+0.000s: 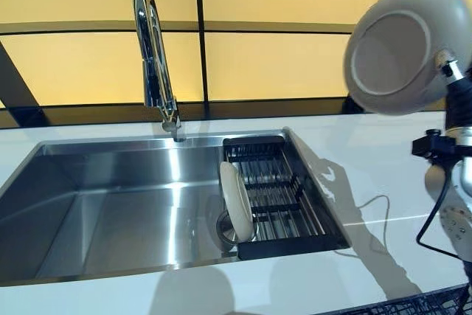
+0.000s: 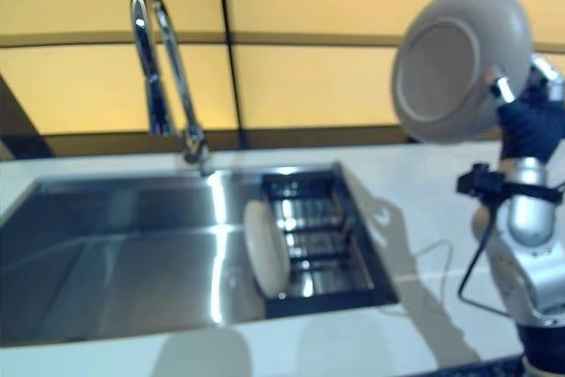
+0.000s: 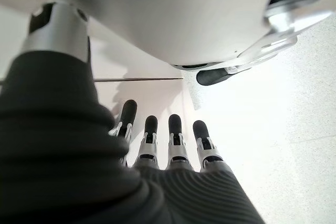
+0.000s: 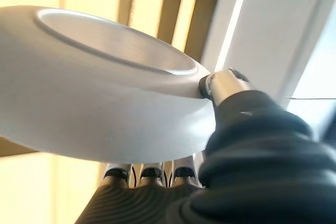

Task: Take plates into dishwasher

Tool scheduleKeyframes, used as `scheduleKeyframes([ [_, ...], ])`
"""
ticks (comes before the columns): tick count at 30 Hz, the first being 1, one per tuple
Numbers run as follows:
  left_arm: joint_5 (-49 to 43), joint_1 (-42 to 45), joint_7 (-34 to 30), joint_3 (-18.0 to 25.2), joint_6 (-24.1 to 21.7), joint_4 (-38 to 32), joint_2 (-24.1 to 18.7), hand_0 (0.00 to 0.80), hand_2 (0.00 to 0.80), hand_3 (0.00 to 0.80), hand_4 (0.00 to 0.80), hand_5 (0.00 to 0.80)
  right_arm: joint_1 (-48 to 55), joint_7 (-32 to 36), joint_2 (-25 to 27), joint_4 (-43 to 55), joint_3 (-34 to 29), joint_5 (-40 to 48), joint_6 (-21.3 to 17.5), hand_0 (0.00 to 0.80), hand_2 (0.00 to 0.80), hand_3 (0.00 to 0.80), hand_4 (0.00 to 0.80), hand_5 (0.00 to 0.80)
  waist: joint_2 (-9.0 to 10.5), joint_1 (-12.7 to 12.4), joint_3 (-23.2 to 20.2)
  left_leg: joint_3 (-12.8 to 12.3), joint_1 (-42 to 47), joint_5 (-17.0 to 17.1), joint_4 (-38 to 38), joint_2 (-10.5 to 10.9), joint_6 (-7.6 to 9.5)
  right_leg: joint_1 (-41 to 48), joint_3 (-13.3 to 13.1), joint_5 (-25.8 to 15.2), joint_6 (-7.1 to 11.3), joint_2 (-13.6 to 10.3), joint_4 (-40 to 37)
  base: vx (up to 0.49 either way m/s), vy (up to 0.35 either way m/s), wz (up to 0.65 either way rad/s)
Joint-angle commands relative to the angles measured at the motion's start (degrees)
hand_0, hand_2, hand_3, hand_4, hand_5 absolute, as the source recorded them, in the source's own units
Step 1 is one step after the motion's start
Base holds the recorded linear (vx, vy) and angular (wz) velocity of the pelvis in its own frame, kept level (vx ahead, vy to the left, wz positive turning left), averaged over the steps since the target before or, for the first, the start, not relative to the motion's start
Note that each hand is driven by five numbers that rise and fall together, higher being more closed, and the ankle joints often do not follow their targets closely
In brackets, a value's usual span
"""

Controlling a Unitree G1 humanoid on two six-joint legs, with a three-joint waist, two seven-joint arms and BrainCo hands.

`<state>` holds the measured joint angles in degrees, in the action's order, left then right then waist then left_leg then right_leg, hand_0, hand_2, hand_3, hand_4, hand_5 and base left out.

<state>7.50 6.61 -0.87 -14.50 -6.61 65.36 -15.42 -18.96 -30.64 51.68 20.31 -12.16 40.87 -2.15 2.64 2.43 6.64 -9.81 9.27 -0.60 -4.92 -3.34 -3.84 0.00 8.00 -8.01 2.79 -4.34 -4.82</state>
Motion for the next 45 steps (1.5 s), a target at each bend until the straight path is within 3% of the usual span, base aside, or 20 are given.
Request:
scheduleKeyframes([
  [1, -0.5, -2.7, 0.0, 0.1, -3.1, 2.8, -3.0, 0.000, 0.000, 0.000, 0.000, 0.000, -4.4, -2.2, 3.2, -0.5, -4.6, -5.9, -4.7, 0.800, 0.800, 0.800, 0.800, 0.800, 3.29, 0.3, -3.6, -0.7, -1.8, -1.1, 0.9, 2.6, 2.91, 3.7, -1.6, 2.4, 5.65, -3.6, 1.4, 0.002, 0.065, -0.12],
  [11, -0.6, -2.7, 0.0, 1.3, -2.3, 1.1, -4.2, 0.000, 0.000, 0.000, 0.000, 0.000, 3.3, -0.1, 10.8, -4.7, -13.1, -14.7, -3.1, 0.800, 0.800, 0.800, 0.800, 0.800, 3.51, 2.8, -3.3, -1.2, -1.8, -2.2, 2.3, 3.5, 4.08, 1.2, -4.9, 0.6, 7.24, -4.3, 3.1, -0.040, 0.052, -0.13],
  [19, -2.7, -3.3, -1.0, 1.3, -1.6, 2.4, -5.1, 0.000, 0.000, 0.000, 0.000, 0.000, 13.1, 1.8, 9.2, -10.2, -19.4, -15.4, -4.0, 0.800, 0.800, 0.800, 0.800, 0.800, 4.18, 6.3, -2.3, -2.1, -1.7, -3.1, 2.9, 4.2, 4.90, -3.8, -8.8, -3.6, 8.81, -5.2, 5.2, -0.035, 0.077, -0.21],
  [21, -3.4, -3.2, -1.2, 1.1, -1.5, 2.9, -5.4, 0.000, 0.000, 0.000, 0.000, 0.000, 15.8, 2.6, 8.3, -11.8, -20.9, -14.7, -4.9, 0.800, 0.800, 0.800, 0.800, 0.800, 4.59, 6.8, -1.9, -3.2, -1.5, -3.2, 2.7, 4.2, 4.76, -5.1, -8.0, -5.4, 9.26, -5.6, 5.5, -0.012, 0.019, -0.28],
  [24, -3.1, -3.0, -1.4, 1.9, -1.1, 2.4, -6.1, 0.000, 0.000, 0.000, 0.000, 0.000, 17.6, 4.9, 6.9, -13.5, -21.9, -13.0, -5.3, 0.800, 0.800, 0.800, 0.800, 0.800, 5.10, 6.2, -1.1, -7.7, -0.6, -2.4, 1.1, 3.3, 4.15, -7.3, -1.0, -9.1, 10.55, -8.1, 8.9, -0.085, -0.016, -0.52],
  [25, -2.9, -2.9, -1.4, 2.0, -1.1, 2.3, -6.2, 0.000, 0.000, 0.000, 0.000, 0.000, 17.7, 5.2, 6.9, -13.6, -21.9, -12.8, -5.3, 0.800, 0.800, 0.800, 0.800, 0.800, 5.10, 6.1, -1.0, -8.1, -0.5, -2.2, 0.8, 3.2, 4.12, -7.3, -0.7, -9.2, 10.62, -8.4, 9.3, -0.153, -0.024, -0.76],
  [26, -2.3, -3.0, -1.4, 2.2, -0.6, 1.5, -6.6, 0.000, 0.000, 0.000, 0.000, 0.000, 18.5, 6.4, 6.9, -14.1, -22.2, -11.5, -5.4, 0.800, 0.800, 0.800, 0.800, 0.800, 4.98, 5.7, -0.5, -10.2, -0.4, -1.7, 0.6, 2.4, 4.15, -7.5, 1.4, -9.5, 10.79, -9.7, 11.5, -0.193, -0.025, -0.81],
  [29, -0.8, -3.8, -0.7, 2.3, -0.6, 1.2, -7.0, 0.000, 0.000, 0.000, 0.000, 0.000, 18.6, 8.8, 6.4, -15.1, -21.7, -9.1, -5.6, 0.800, 0.800, 0.800, 0.800, 0.800, 4.33, 4.6, -0.2, -14.0, -1.5, -1.1, 0.8, 0.7, 4.69, -6.2, 4.6, -7.9, 10.32, -12.5, 16.9, -0.235, -0.025, -0.63],
  [33, 0.6, -5.1, 0.2, 1.6, -0.9, 1.7, -7.2, 0.000, 0.000, 0.000, 0.000, 0.000, 16.3, 10.4, 5.5, -16.1, -18.4, -9.1, -5.9, 0.800, 0.800, 0.800, 0.800, 0.800, 3.55, 2.9, -0.9, -18.2, -4.6, 0.6, 1.3, -1.5, 4.83, -2.0, 5.8, -5.2, 9.38, -14.3, 20.1, -0.246, -0.089, -1.29],
  [36, 0.9, -5.5, 0.8, 1.5, -0.9, 1.6, -7.6, 0.000, 0.000, 0.000, 0.000, 0.000, 14.9, 11.5, 5.0, -16.3, -15.9, -8.8, -5.9, 0.800, 0.800, 0.800, 0.800, 0.800, 4.33, 1.6, -1.9, -21.1, -7.6, 1.8, 2.4, -2.7, 4.95, 2.9, 6.3, -2.6, 9.32, -13.6, 18.5, -0.186, -0.144, -0.74],
  [37, 0.9, -5.5, 0.8, 1.5, -0.9, 1.5, -7.6, 0.000, 0.000, 0.000, 0.000, 0.000, 14.8, 11.6, 5.1, -16.3, -15.7, -8.7, -6.0, 0.800, 0.800, 0.800, 0.800, 0.800, 4.40, 1.6, -2.3, -20.0, -7.4, 0.8, 1.9, -2.5, 4.70, 3.8, 5.5, -1.4, 10.07, -13.2, 18.5, -0.176, -0.226, -0.95],
  [40, 0.1, -5.6, 1.3, 2.3, -0.9, 1.5, -8.2, 0.000, 0.000, 0.000, 0.000, 0.000, 14.4, 13.8, 4.8, -16.6, -14.3, -7.3, -6.5, 0.800, 0.800, 0.800, 0.800, 0.800, 5.48, 1.4, -3.5, -22.6, -9.0, 1.4, 2.6, -3.3, 4.51, 7.8, 6.5, 3.2, 9.52, -9.7, 13.3, -0.155, -0.340, -0.85],
  [42, -0.1, -5.9, 2.0, 2.7, -0.5, 1.4, -8.5, 0.000, 0.000, 0.000, 0.000, 0.000, 14.6, 15.3, 4.8, -15.5, -13.5, -5.6, -6.9, 0.800, 0.800, 0.800, 0.800, 0.800, 5.83, 1.4, -3.6, -24.2, -9.6, 2.2, 3.3, -4.8, 3.42, 8.7, 8.5, 4.7, 8.81, -8.1, 10.4, -0.150, -0.420, -0.82],
  [44, -0.4, -6.6, 1.7, 3.0, -0.2, 1.3, -8.6, 0.000, 0.000, 0.000, 0.000, 0.000, 15.3, 16.7, 4.7, -13.9, -12.9, -4.9, -7.2, 0.800, 0.800, 0.800, 0.800, 0.800, 5.35, 1.9, -3.1, -24.2, -10.9, 4.3, 4.2, -7.0, 1.20, 9.6, 7.8, 8.2, 7.49, -4.9, 6.8, -0.109, -0.377, -1.00],
  [45, -0.4, -6.7, 1.6, 2.9, -0.3, 1.2, -8.5, 0.000, 0.000, 0.000, 0.000, 0.000, 15.4, 16.9, 4.6, -13.7, -12.9, -5.0, -7.2, 0.800, 0.800, 0.800, 0.800, 0.800, 5.24, 2.0, -3.0, -24.1, -11.0, 4.5, 4.3, -7.2, 0.93, 9.6, 7.6, 8.4, 7.30, -4.6, 6.7, -0.115, -0.317, -0.58],
])
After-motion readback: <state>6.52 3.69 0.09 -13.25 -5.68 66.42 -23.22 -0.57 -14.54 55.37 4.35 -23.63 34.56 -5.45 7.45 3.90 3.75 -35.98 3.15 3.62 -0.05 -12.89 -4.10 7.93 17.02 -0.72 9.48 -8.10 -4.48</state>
